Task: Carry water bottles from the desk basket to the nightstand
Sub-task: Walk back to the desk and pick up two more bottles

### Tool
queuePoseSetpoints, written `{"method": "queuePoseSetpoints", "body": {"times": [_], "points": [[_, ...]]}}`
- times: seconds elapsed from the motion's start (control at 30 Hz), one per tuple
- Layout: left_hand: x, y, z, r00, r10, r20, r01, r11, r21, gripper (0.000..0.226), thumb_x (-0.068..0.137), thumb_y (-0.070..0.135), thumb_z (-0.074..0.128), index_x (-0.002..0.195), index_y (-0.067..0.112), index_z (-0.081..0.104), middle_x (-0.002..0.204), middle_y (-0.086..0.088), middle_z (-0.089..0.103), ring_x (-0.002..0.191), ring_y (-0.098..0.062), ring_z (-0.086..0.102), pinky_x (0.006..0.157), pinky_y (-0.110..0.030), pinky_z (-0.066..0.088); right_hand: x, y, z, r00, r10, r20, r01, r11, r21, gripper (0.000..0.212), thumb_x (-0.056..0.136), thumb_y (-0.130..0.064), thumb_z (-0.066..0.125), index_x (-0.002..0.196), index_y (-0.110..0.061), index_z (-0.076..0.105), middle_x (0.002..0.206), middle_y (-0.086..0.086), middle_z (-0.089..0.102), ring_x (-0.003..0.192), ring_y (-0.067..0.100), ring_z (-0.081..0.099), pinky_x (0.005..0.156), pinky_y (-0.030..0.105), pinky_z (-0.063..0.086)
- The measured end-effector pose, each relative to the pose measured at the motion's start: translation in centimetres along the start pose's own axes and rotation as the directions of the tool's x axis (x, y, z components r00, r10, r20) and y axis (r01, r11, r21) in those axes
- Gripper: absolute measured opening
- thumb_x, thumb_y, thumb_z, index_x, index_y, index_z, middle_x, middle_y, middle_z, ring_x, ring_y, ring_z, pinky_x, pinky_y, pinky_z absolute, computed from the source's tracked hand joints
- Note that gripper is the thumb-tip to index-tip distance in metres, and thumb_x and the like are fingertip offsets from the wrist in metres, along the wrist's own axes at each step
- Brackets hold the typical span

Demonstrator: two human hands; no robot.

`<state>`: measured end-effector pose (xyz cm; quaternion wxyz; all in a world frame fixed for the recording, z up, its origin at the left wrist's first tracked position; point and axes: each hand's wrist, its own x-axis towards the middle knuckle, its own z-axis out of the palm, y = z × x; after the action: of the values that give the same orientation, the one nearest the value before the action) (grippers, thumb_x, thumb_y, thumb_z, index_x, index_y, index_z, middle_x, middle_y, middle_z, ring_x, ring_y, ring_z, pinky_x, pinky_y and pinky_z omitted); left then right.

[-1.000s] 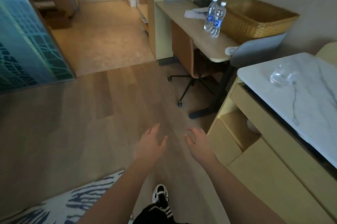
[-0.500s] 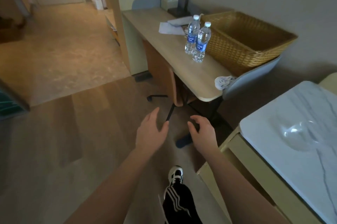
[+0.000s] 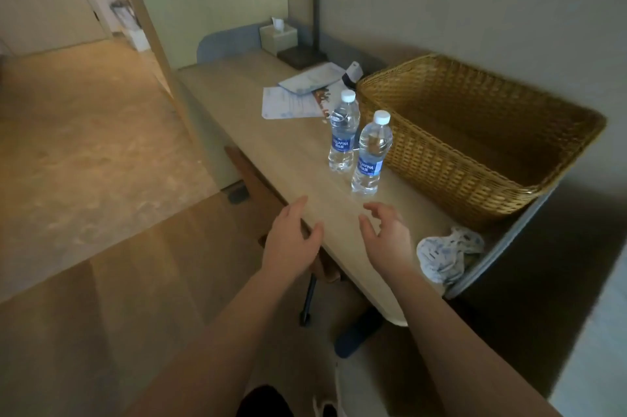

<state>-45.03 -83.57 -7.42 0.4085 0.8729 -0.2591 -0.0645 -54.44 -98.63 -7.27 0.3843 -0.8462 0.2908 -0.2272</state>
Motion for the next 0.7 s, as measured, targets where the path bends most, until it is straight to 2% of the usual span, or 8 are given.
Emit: {"method": "queuePoseSetpoints", "body": {"times": [0.1,0.2,0.27,0.4,0.5,0.57,0.63,0.7], "points": [[5.2,-0.7,0.4,0.999,0.010,0.049,-0.007,0.998,-0.060,0.063,0.092,0.037,0.058,0.147,0.017,0.035,0.148,-0.002,0.042,0.135,-0.017,0.038,0.106,-0.025,0.028,3.3,-0.2,1.7,0.998,0.029,-0.061,-0.026,0.999,0.045,0.024,0.092,-0.020,0.058,0.116,-0.017,0.062,0.116,0.000,0.060,0.101,0.006,0.052,0.085,0.022,0.038],[10.6,-1.8,0.8,0.992,0.061,0.108,-0.049,0.992,-0.112,0.061,0.092,0.032,0.060,0.146,0.016,0.037,0.146,-0.001,0.044,0.134,-0.015,0.039,0.104,-0.019,0.025,6.4,0.0,3.9,0.975,0.103,-0.197,-0.092,0.994,0.063,0.021,0.091,-0.019,0.057,0.111,-0.017,0.064,0.106,-0.003,0.061,0.098,0.010,0.056,0.083,0.024,0.041],[13.3,-2.4,0.9,0.985,0.126,0.119,-0.112,0.986,-0.120,0.057,0.091,0.027,0.061,0.143,0.013,0.042,0.141,-0.004,0.049,0.130,-0.016,0.043,0.101,-0.019,0.027,7.6,0.1,5.0,0.943,0.150,-0.298,-0.136,0.988,0.066,0.018,0.091,-0.018,0.057,0.107,-0.016,0.064,0.100,-0.004,0.060,0.094,0.013,0.058,0.081,0.029,0.046],[19.6,-4.2,1.1,0.944,0.278,0.178,-0.253,0.955,-0.152,0.052,0.089,0.024,0.066,0.137,0.010,0.049,0.130,-0.005,0.055,0.121,-0.018,0.050,0.097,-0.020,0.033,9.7,-0.5,7.9,0.822,0.254,-0.510,-0.235,0.967,0.103,0.014,0.089,-0.017,0.059,0.102,-0.015,0.062,0.094,-0.005,0.057,0.089,0.011,0.056,0.081,0.039,0.051],[23.1,-4.9,1.2,0.906,0.352,0.235,-0.310,0.930,-0.196,0.061,0.086,0.031,0.068,0.139,0.015,0.043,0.132,-0.001,0.051,0.121,-0.013,0.047,0.096,-0.019,0.035,10.8,-1.5,9.4,0.715,0.375,-0.590,-0.346,0.923,0.166,0.032,0.084,-0.026,0.066,0.114,-0.017,0.055,0.103,-0.006,0.053,0.096,0.010,0.054,0.085,0.036,0.050],[24.9,-4.7,1.2,0.881,0.412,0.233,-0.355,0.901,-0.250,0.070,0.083,0.035,0.071,0.142,0.015,0.038,0.134,0.001,0.047,0.121,-0.007,0.043,0.096,-0.014,0.032,11.5,-2.4,9.9,0.655,0.425,-0.625,-0.390,0.898,0.203,0.051,0.081,-0.033,0.071,0.124,-0.020,0.047,0.112,-0.007,0.050,0.102,0.009,0.052,0.086,0.031,0.047],[26.5,-4.2,1.5,0.850,0.482,0.211,-0.408,0.857,-0.314,0.078,0.080,0.036,0.074,0.143,0.014,0.035,0.133,0.005,0.043,0.121,0.000,0.038,0.095,-0.004,0.027,12.4,-3.0,10.1,0.619,0.437,-0.653,-0.394,0.891,0.223,0.065,0.078,-0.038,0.074,0.132,-0.025,0.040,0.118,-0.010,0.046,0.107,0.007,0.049,0.086,0.024,0.042],[27.9,-3.5,2.0,0.838,0.498,0.222,-0.393,0.834,-0.388,0.088,0.077,0.038,0.078,0.147,0.014,0.030,0.138,0.007,0.038,0.126,0.002,0.033,0.096,-0.001,0.024,13.5,-3.5,10.2,0.601,0.425,-0.677,-0.376,0.898,0.229,0.077,0.075,-0.040,0.076,0.138,-0.027,0.033,0.123,-0.011,0.042,0.113,0.005,0.046,0.089,0.020,0.038]]}}
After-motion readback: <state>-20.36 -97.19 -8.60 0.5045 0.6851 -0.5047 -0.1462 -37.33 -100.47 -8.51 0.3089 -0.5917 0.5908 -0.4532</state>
